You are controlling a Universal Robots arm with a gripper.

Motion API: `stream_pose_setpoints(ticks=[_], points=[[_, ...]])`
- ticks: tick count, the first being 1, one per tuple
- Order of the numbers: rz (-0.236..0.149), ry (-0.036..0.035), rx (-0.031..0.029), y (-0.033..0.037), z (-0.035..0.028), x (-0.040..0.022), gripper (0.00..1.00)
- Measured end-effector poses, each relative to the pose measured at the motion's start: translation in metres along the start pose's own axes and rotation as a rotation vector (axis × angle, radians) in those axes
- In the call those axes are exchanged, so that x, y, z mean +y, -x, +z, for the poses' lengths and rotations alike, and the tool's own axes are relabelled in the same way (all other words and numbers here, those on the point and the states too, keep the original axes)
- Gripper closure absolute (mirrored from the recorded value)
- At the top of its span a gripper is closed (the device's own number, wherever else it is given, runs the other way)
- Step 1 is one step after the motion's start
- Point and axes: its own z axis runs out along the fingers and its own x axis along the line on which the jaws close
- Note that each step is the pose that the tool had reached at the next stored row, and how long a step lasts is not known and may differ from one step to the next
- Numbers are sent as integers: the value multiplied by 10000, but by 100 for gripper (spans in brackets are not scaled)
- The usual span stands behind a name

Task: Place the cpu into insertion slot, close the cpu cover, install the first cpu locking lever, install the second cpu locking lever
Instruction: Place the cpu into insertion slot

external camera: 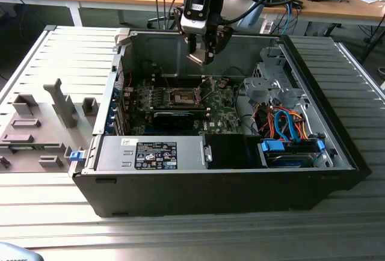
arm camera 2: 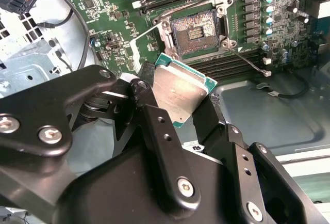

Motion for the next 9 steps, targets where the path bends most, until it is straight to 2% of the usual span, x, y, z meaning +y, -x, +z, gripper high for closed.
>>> stream_pose_setpoints(ticks=[9], points=[[204, 3, -19, 1, 0, -1, 45]])
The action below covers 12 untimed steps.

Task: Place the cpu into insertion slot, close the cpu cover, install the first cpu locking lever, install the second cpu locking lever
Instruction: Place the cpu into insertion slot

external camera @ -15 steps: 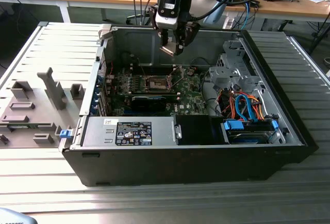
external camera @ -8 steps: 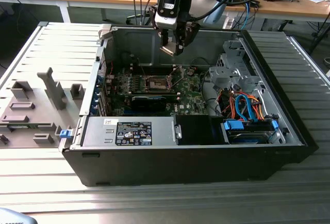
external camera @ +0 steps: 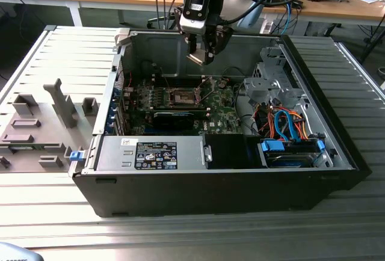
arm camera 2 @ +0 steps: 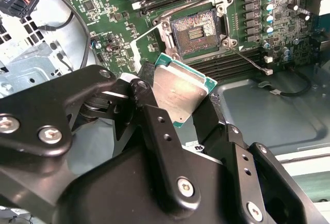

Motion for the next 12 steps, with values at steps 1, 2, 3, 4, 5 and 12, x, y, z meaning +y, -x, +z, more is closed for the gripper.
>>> stream_pose_setpoints(ticks=[1, 2, 3, 4, 5, 12], points=[[28, 1, -2, 0, 0, 0, 45], [53, 1, -4, 0, 0, 0, 45], [68, 2, -6, 1, 0, 0, 45], [83, 2, -8, 1, 0, -1, 45], [100, 2, -9, 1, 0, -1, 45], [253, 5, -23, 2, 0, -2, 45]])
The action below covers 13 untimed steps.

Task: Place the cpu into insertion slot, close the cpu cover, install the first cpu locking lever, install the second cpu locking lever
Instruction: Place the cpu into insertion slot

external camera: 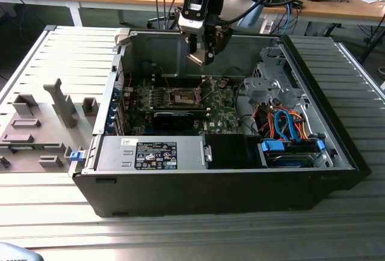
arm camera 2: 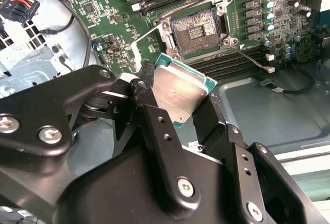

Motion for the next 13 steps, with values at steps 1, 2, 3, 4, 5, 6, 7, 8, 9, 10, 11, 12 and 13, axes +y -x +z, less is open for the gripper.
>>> stream_pose_setpoints(ticks=[1, 2, 3, 4, 5, 6, 7, 8, 9, 10, 11, 12, 13], points=[[19, 1, -2, 0, 0, 0, 45], [33, 1, -3, 0, 0, 0, 45], [54, 1, -5, 0, 0, 0, 45], [68, 1, -6, 1, 0, -1, 45], [83, 2, -7, 1, 0, -1, 45], [96, 3, -8, 1, 0, -1, 45], [119, 2, -11, 1, 0, -1, 45], [134, 2, -12, 1, 0, -1, 45], [148, 3, -14, 1, 0, -1, 45], [165, 3, -15, 1, 0, -1, 45], [184, 4, -16, 1, 0, -1, 45], [216, 4, -20, 2, 0, -2, 45], [231, 5, -21, 2, 0, -2, 45]])
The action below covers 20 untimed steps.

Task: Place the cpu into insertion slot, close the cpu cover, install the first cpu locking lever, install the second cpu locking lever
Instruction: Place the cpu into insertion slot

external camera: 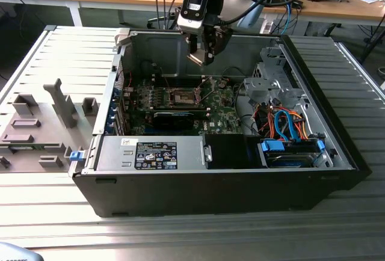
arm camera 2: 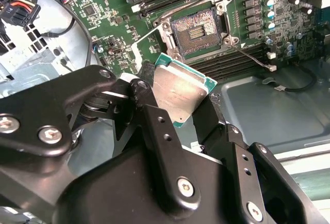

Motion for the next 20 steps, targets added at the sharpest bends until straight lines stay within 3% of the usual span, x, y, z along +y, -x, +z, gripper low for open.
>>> stream_pose_setpoints(ticks=[20], points=[[347, 6, -31, 3, 0, -3, 45]])
